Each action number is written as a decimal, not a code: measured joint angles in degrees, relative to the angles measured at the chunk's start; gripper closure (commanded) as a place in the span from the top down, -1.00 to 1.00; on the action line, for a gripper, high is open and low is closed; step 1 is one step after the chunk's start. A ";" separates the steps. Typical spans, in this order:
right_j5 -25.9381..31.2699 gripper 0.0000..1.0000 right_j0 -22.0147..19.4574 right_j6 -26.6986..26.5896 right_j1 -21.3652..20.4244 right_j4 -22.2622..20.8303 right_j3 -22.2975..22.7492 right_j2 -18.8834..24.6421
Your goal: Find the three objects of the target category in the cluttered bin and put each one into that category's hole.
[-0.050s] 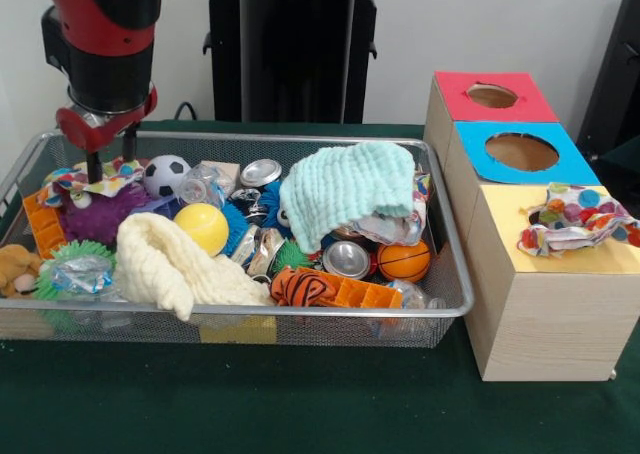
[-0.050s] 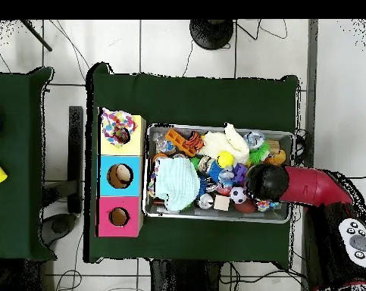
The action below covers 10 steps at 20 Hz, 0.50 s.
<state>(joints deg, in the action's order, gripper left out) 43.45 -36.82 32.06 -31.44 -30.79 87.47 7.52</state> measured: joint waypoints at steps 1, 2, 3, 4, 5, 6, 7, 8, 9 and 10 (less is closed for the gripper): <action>-0.14 1.00 0.00 0.00 0.14 0.00 0.00 0.00; -0.49 1.00 0.00 0.00 0.59 0.00 0.00 0.00; -0.85 1.00 0.00 0.00 1.11 0.01 -0.03 0.00; -0.95 1.00 0.00 0.00 1.32 0.01 -0.03 0.00; -1.05 1.00 0.00 0.00 1.51 0.01 -0.04 -0.01; -1.16 1.00 0.00 0.00 1.71 0.01 -0.05 -0.01; -1.21 1.00 0.00 0.00 1.86 0.01 -0.10 -0.02; -1.26 1.00 0.00 0.00 2.02 0.01 -0.14 -0.02; -1.32 1.00 0.01 0.00 2.20 0.01 -0.28 -0.06; -1.37 -1.00 0.03 0.00 2.37 0.01 -0.42 -0.10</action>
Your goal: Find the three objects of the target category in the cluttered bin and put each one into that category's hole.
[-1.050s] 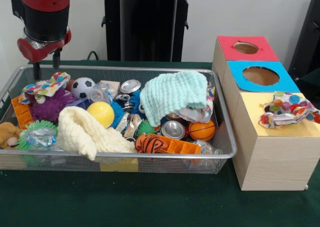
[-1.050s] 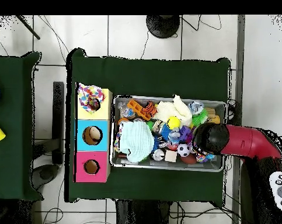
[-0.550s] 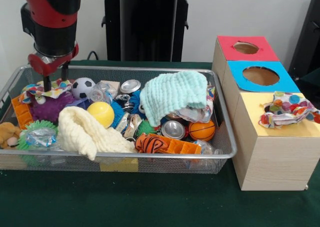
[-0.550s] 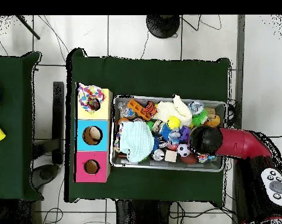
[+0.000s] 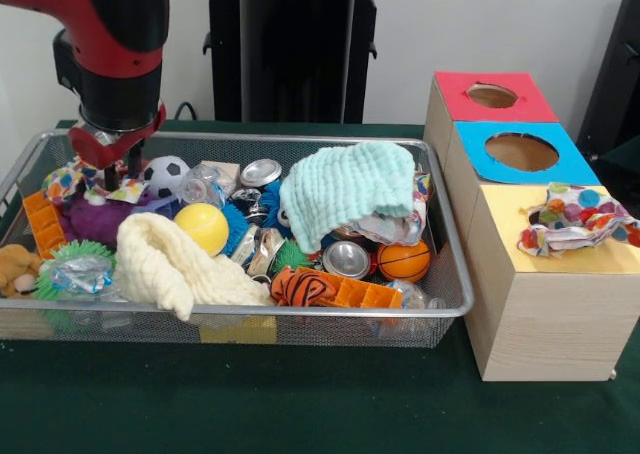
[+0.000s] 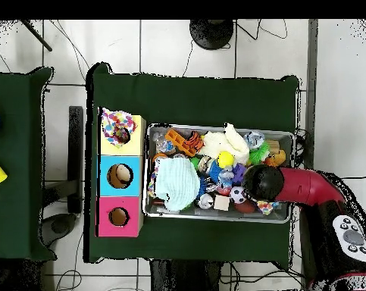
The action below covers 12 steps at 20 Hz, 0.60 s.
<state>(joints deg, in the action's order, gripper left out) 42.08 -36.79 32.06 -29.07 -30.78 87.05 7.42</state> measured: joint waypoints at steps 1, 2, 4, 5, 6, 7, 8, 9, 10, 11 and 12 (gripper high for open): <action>-0.03 -1.00 0.00 0.00 0.00 0.00 -0.01 -0.01; -0.06 -1.00 0.01 0.00 0.00 0.00 -0.03 -0.01; -0.28 -1.00 0.02 0.00 0.01 0.00 -0.12 -0.02; -0.39 -1.00 0.01 0.00 0.02 0.00 -0.16 -0.02; -0.40 -1.00 0.01 0.00 0.01 0.00 -0.17 -0.02; -0.40 -1.00 0.02 0.00 -0.04 0.00 -0.17 -0.02; -0.40 -1.00 0.03 0.00 -0.07 -0.02 -0.17 -0.01; -0.40 -1.00 0.05 0.00 -0.14 -0.05 -0.16 -0.02; -0.40 -1.00 0.06 0.00 -0.21 -0.07 -0.16 -0.02; -0.40 -1.00 0.11 0.00 -0.33 -0.08 -0.15 -0.02; -0.40 -1.00 0.17 0.00 -0.45 -0.08 -0.15 -0.02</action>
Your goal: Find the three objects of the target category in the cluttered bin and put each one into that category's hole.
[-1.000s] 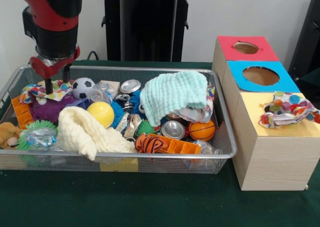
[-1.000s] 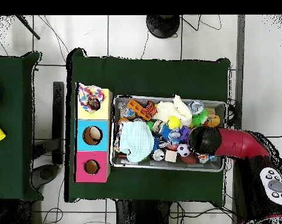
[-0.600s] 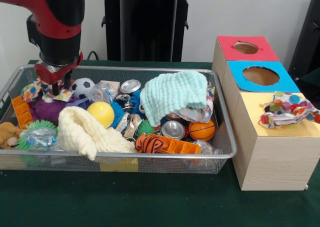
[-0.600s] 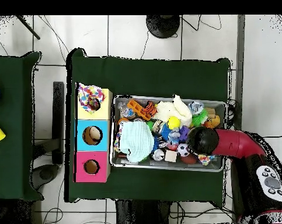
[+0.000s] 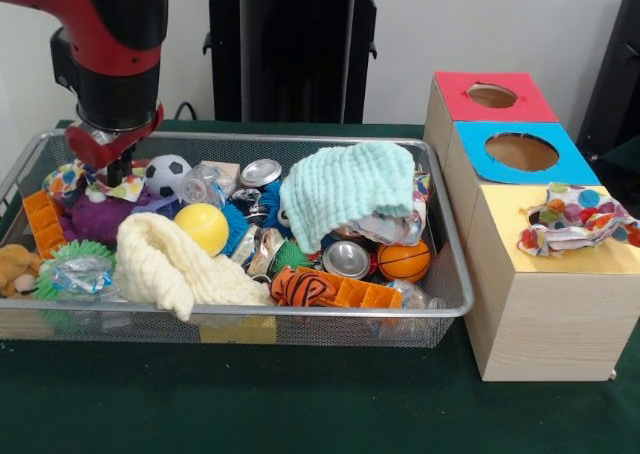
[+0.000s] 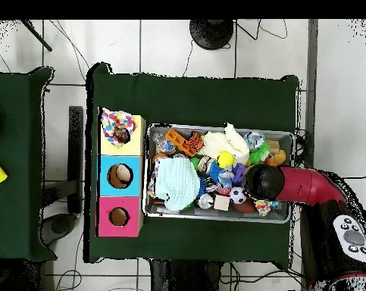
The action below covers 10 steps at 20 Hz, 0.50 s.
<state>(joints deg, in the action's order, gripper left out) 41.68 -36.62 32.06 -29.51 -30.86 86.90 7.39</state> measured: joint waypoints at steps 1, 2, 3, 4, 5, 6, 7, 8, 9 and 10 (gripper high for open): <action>0.00 -1.00 0.05 0.00 -0.09 0.01 0.00 -0.01; 0.00 -1.00 0.11 0.00 -0.21 0.00 0.00 -0.02; 0.01 -1.00 0.43 0.00 -0.83 0.00 0.09 -0.02; 0.06 -1.00 0.61 0.00 -1.21 0.00 0.17 -0.02; 0.22 -1.00 0.90 0.00 -1.85 0.03 0.30 -0.02; 0.38 -1.00 1.20 0.00 -2.50 0.06 0.43 -0.02; 0.76 -1.00 1.60 0.00 -3.29 0.19 0.48 -0.02; 1.15 -1.00 2.00 0.00 -4.09 0.33 0.52 -0.02; 1.48 -1.00 2.29 0.00 -4.61 0.48 0.51 -0.02; 2.42 -1.00 2.96 0.00 -5.86 0.93 0.51 0.00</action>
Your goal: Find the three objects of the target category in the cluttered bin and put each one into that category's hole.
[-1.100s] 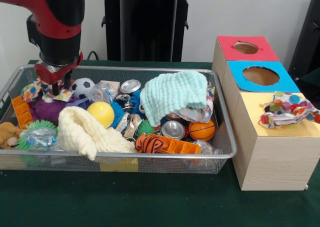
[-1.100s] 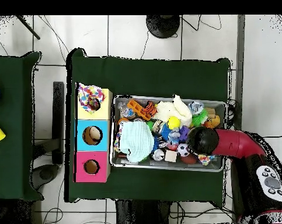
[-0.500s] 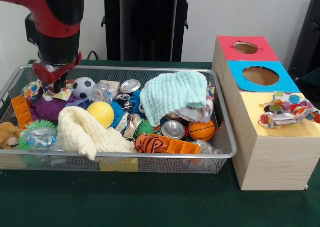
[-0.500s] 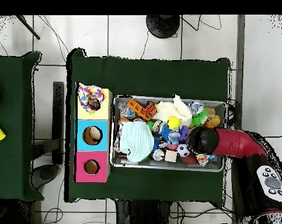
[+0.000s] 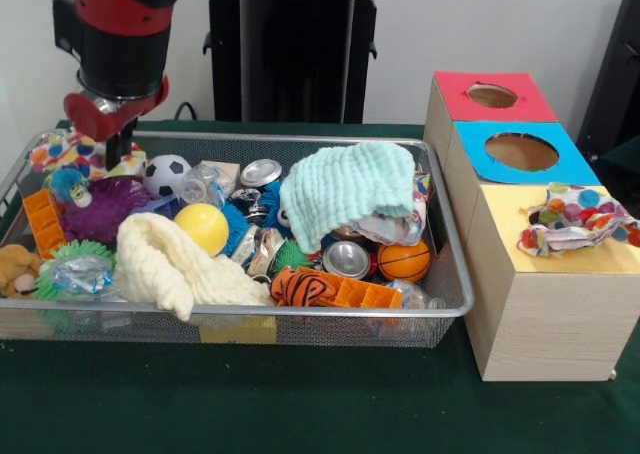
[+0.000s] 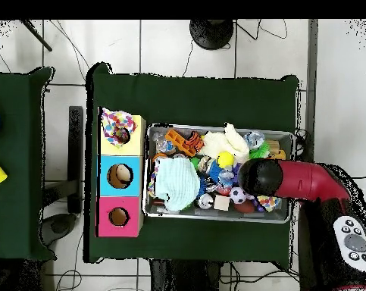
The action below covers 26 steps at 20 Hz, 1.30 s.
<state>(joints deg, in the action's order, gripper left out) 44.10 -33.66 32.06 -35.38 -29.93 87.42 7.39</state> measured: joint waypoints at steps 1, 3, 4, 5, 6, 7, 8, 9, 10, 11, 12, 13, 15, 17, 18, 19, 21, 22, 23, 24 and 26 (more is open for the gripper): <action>0.56 -1.00 0.41 0.00 -0.70 0.32 0.00 0.00; 1.96 -1.00 1.33 0.00 -2.19 1.14 -0.06 0.02; 2.58 -1.00 1.73 0.00 -2.75 1.62 -0.18 0.04; 3.21 -1.00 2.14 0.00 -3.30 2.10 -0.31 0.05; 3.83 -1.00 2.55 0.00 -3.86 2.58 -0.43 0.06; 4.74 -1.00 3.25 0.00 -4.62 3.51 -0.72 0.12; 5.09 -1.00 3.64 0.00 -4.97 4.07 -0.86 0.15; 5.44 -1.00 4.02 0.00 -5.31 4.63 -1.00 0.17; 5.60 -1.00 4.27 0.00 -5.49 5.02 -1.08 0.18; 5.83 -1.00 4.84 0.00 -5.94 5.92 -1.19 0.24; 5.86 -1.00 5.13 0.00 -6.17 6.44 -1.21 0.26; 5.88 -1.00 5.43 0.00 -6.41 6.96 -1.23 0.28; 5.89 -1.00 6.80 0.01 -7.29 9.25 -1.23 0.27; 5.89 -1.00 8.33 0.03 -7.91 11.33 -1.31 0.27; 5.89 -1.00 9.48 0.05 -8.33 12.82 -1.39 0.27; 5.89 -1.00 10.40 0.09 -8.57 13.93 -1.46 0.27; 5.90 -1.00 12.35 0.36 -9.00 16.13 -1.69 0.27; 5.91 -1.00 13.38 0.59 -9.20 17.23 -1.84 0.27; 5.91 -1.00 14.04 0.80 -9.30 17.88 -1.98 0.26; 5.91 -1.00 14.72 1.08 -9.38 18.52 -2.15 0.26; 5.91 -1.00 16.78 2.13 -9.63 20.48 -2.76 0.25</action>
<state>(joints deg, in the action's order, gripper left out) 50.00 -16.88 34.18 -45.00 -9.46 84.66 7.64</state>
